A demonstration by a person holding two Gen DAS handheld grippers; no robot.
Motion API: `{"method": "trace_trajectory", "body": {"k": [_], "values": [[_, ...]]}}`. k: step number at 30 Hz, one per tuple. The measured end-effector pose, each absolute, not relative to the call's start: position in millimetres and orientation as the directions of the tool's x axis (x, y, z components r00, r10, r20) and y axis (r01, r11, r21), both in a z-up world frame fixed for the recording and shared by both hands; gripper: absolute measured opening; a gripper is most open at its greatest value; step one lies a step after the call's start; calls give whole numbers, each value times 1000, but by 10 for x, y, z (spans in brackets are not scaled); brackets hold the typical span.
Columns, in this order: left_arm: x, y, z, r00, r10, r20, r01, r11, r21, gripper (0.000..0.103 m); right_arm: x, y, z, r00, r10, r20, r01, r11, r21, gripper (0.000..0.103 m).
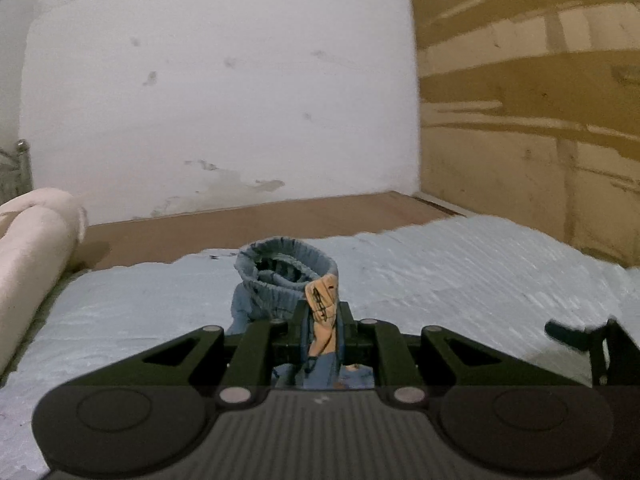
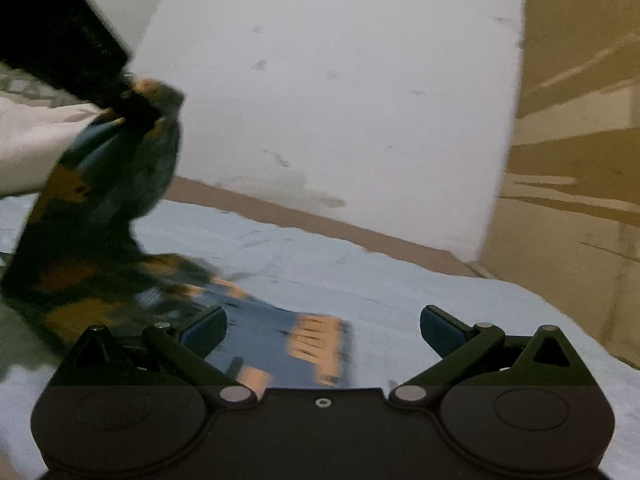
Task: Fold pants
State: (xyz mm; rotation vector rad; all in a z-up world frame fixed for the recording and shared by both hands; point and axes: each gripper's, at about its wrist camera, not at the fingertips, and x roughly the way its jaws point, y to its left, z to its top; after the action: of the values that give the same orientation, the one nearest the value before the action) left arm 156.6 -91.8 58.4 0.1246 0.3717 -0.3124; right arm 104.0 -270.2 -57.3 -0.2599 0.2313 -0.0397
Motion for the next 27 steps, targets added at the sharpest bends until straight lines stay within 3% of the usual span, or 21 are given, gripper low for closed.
{"method": "trace_trajectory", "body": {"k": [9, 15, 20, 27], "values": [[1492, -1560, 275, 824, -329, -462, 426, 897, 122, 14, 1010, -3283, -615, 958, -184, -222, 151, 976, -160, 102], [1495, -1705, -21, 772, -327, -544, 433, 898, 74, 20, 1026, -3637, -617, 938, -228, -261, 222, 974, -53, 102], [1412, -1694, -85, 770, -314, -555, 425, 902, 79, 46, 1064, -3810, -654, 929, -223, -296, 241, 970, 24, 102], [1329, -1722, -111, 778, -271, -567, 411, 902, 134, 64, 1146, -3878, -678, 927, -201, -317, 230, 972, 56, 102]]}}
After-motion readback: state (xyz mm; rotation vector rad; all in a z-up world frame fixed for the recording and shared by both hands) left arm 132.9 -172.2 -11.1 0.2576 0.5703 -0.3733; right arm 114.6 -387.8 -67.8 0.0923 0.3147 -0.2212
